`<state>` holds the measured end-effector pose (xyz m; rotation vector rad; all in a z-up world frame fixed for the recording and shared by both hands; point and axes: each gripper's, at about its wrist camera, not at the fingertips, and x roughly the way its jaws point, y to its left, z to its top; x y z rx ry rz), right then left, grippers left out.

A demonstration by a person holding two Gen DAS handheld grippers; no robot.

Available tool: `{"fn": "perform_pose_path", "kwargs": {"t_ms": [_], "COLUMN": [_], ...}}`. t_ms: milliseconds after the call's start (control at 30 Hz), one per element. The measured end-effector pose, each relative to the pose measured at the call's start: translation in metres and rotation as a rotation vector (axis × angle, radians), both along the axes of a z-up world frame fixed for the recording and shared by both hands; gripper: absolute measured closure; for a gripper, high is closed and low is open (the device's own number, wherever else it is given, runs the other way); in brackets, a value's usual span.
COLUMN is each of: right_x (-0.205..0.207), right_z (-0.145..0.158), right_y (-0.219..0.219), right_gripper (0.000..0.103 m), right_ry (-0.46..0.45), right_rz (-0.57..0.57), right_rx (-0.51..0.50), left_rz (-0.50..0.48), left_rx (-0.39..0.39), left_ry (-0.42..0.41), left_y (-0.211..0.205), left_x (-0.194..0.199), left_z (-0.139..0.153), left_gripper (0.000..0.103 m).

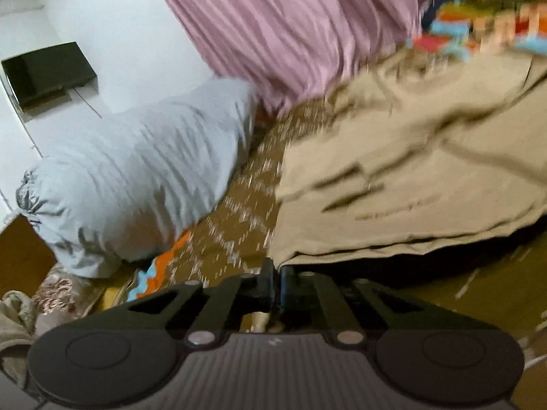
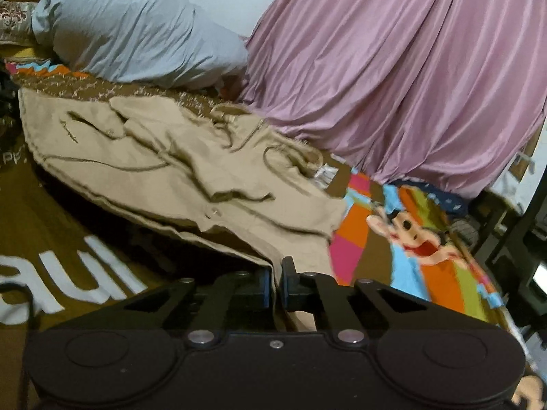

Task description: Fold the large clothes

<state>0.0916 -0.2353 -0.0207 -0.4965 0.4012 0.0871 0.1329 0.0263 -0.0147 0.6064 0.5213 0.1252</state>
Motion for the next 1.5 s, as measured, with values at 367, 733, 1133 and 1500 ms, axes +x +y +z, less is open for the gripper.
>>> {"fn": "perform_pose_path", "kwargs": {"t_ms": [367,733,1133,1500], "right_x": [-0.119,-0.163,-0.084,0.144], "right_z": [0.111,0.092,0.168,0.119], "right_y": [-0.026,-0.036,-0.093,-0.097], "right_gripper": [0.101,0.072,0.010,0.009], "right_ry": [-0.016,0.359,0.303,0.368], "right_rz": [0.117,0.174,0.091,-0.080], "right_rx": [-0.114,-0.062,0.202,0.357], "left_rz": [-0.203,-0.319,-0.199,-0.160], "left_rx": [-0.101,-0.255,-0.403,-0.311], "left_ry": [0.170,0.457,0.333,0.207], "left_y": [0.015,0.044,0.069,-0.006], "left_x": [-0.115,-0.126,-0.018,0.209], "left_z": [0.085,0.062,0.110,0.071], "left_gripper": [0.100,0.045,0.005,0.009]}}
